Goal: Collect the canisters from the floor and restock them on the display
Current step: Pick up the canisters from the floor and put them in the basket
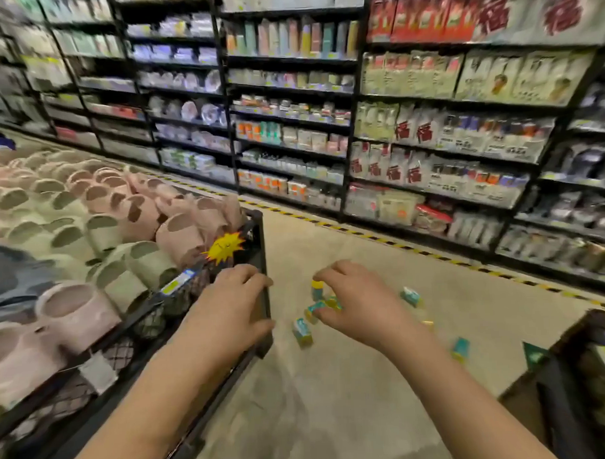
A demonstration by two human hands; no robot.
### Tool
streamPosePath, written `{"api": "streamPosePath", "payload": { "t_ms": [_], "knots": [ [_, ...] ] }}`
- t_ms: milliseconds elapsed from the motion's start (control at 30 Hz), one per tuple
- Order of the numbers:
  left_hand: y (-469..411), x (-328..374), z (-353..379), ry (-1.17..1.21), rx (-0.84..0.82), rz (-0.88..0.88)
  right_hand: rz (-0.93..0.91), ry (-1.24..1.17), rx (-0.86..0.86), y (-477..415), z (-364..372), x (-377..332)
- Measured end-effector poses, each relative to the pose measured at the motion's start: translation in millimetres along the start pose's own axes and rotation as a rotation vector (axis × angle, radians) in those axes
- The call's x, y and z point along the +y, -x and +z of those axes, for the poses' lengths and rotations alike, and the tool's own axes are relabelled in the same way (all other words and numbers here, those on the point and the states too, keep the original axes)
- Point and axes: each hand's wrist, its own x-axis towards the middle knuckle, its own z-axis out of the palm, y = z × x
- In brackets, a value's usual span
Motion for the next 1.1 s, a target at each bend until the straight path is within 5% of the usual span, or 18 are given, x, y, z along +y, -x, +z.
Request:
{"api": "streamPosePath", "payload": {
  "t_ms": [433, 800, 1100],
  "knots": [
    [-239, 145, 121, 0.077, -0.190, 0.209, 0.292, -0.030, -0.024, -21, -1, 261],
    [-449, 86, 210, 0.192, -0.277, 0.205, 0.302, -0.115, 0.003, -205, 43, 377],
    [-622, 35, 257, 0.220, -0.407, 0.198, 0.294, -0.050, -0.154, -380, 74, 465]
  ]
}}
